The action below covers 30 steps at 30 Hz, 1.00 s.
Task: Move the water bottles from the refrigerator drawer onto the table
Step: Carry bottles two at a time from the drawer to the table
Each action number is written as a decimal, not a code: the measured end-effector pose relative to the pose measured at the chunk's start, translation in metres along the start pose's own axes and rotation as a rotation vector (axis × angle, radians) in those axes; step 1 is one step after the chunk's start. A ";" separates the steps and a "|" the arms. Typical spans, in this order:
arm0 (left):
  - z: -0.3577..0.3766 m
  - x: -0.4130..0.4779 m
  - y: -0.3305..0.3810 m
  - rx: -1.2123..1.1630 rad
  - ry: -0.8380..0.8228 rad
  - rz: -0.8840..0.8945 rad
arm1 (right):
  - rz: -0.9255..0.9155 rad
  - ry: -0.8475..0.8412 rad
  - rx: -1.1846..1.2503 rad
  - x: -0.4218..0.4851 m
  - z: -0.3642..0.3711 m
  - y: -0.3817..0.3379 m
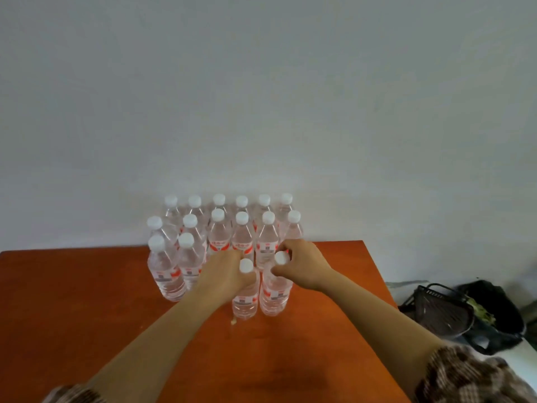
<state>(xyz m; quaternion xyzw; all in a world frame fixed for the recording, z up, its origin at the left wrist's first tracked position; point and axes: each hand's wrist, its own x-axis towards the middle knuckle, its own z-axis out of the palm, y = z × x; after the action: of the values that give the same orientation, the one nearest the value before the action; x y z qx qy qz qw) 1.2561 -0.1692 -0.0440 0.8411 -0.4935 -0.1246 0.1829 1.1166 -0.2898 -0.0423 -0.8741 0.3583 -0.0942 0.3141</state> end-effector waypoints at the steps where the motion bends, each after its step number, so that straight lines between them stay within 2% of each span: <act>1: -0.003 0.006 -0.007 0.000 -0.007 -0.001 | 0.010 -0.002 0.015 0.009 0.006 -0.004; 15: -0.016 0.057 -0.066 -0.090 0.014 -0.092 | 0.079 0.034 0.009 0.074 0.054 -0.038; 30: -0.015 0.076 -0.074 0.018 -0.021 -0.103 | 0.107 0.025 0.011 0.091 0.067 -0.044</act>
<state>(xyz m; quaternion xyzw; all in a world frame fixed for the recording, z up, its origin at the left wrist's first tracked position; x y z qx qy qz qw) 1.3566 -0.2005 -0.0640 0.8656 -0.4527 -0.1382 0.1637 1.2338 -0.2953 -0.0733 -0.8508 0.4079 -0.0902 0.3188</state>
